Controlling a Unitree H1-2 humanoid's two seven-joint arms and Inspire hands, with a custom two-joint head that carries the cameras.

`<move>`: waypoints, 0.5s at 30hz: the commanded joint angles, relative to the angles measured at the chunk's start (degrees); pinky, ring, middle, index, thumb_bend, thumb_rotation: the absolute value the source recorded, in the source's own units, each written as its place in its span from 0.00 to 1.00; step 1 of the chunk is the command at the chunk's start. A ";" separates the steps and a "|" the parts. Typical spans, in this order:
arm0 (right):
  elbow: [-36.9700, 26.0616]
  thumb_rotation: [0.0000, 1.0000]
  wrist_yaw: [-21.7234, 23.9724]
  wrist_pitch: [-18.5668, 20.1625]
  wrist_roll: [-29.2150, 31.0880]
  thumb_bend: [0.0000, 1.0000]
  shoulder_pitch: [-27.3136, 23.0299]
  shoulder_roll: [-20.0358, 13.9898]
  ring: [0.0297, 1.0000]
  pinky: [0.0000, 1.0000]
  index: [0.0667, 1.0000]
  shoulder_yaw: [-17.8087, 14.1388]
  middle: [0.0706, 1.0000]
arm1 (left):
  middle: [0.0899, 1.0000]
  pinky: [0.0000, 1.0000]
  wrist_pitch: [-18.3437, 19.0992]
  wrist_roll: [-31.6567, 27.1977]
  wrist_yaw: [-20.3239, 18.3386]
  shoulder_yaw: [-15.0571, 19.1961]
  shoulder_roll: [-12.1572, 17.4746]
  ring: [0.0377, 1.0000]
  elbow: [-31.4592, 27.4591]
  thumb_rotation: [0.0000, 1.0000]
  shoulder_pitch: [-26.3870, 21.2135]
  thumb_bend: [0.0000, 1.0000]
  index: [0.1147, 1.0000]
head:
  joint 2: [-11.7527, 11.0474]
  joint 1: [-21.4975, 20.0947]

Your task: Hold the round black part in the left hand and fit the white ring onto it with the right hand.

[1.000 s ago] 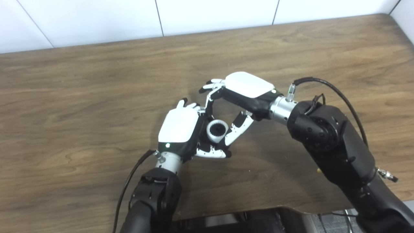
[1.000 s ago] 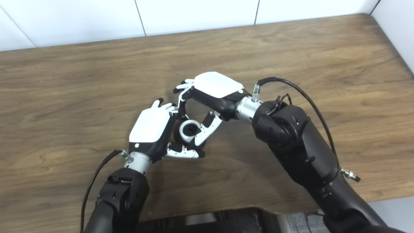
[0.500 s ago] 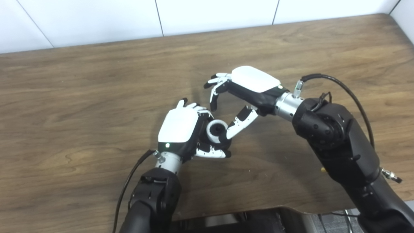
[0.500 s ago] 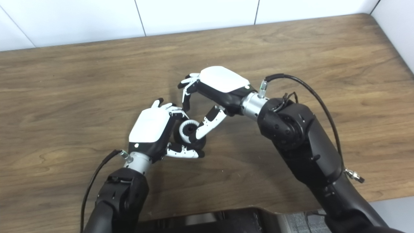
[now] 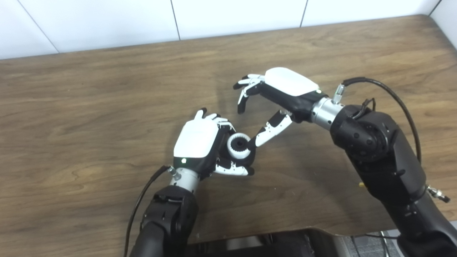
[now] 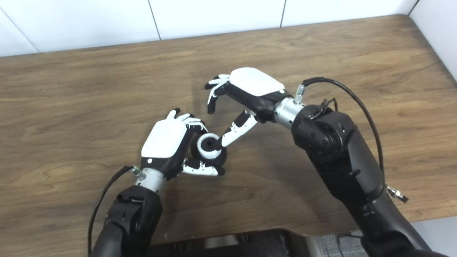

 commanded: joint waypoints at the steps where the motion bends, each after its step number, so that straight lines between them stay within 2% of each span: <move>1: -2.23 0.45 -0.55 -0.37 0.11 0.96 -1.80 -1.16 0.94 0.85 0.62 -1.01 0.87 | 0.75 0.99 -0.66 0.18 0.43 0.17 0.85 0.87 0.32 0.06 -0.20 0.53 0.42 | -0.14 -0.31; 4: -2.85 0.46 0.40 0.63 -0.43 0.95 -2.00 -1.60 0.95 0.86 0.69 -1.23 0.87 | 0.75 0.99 -0.47 0.22 -0.41 0.57 1.00 0.87 0.06 0.06 -0.23 0.52 0.42 | -0.31 -0.48; 6: -3.20 0.47 0.86 1.11 -0.57 0.95 -2.07 -1.85 0.95 0.87 0.72 -1.44 0.88 | 0.76 0.99 0.48 2.25 -2.84 0.41 1.14 0.88 -0.33 0.07 -0.45 0.52 0.43 | -0.43 -0.62; 7: -3.31 0.48 0.95 1.25 -0.57 0.96 -2.05 -1.95 0.95 0.86 0.73 -1.53 0.88 | 0.78 0.98 0.87 3.37 -3.97 0.28 1.20 0.88 -0.47 0.14 -0.58 0.72 0.58 | -0.50 -0.76; 8: -3.39 0.48 1.03 1.42 -0.62 0.95 -2.02 -2.01 0.95 0.86 0.74 -1.59 0.88 | 0.79 0.98 1.05 4.18 -4.72 0.23 1.23 0.88 -0.55 0.17 -0.65 0.81 0.66 | -0.54 -0.82; 11: -3.44 0.50 1.12 1.99 -1.18 0.96 -1.90 -1.94 0.95 0.87 0.75 -1.63 0.88 | 0.81 0.97 1.32 4.95 -6.53 0.53 1.07 0.89 -0.74 0.22 -0.60 0.94 0.80 | -0.65 -1.13; 15: -3.12 0.51 0.64 2.29 -1.38 0.96 -1.66 -1.86 0.95 0.86 0.77 -1.72 0.88 | 0.85 0.98 1.65 5.67 -9.15 0.78 0.92 0.90 -1.15 0.28 -0.74 1.00 0.91 | -0.64 -1.28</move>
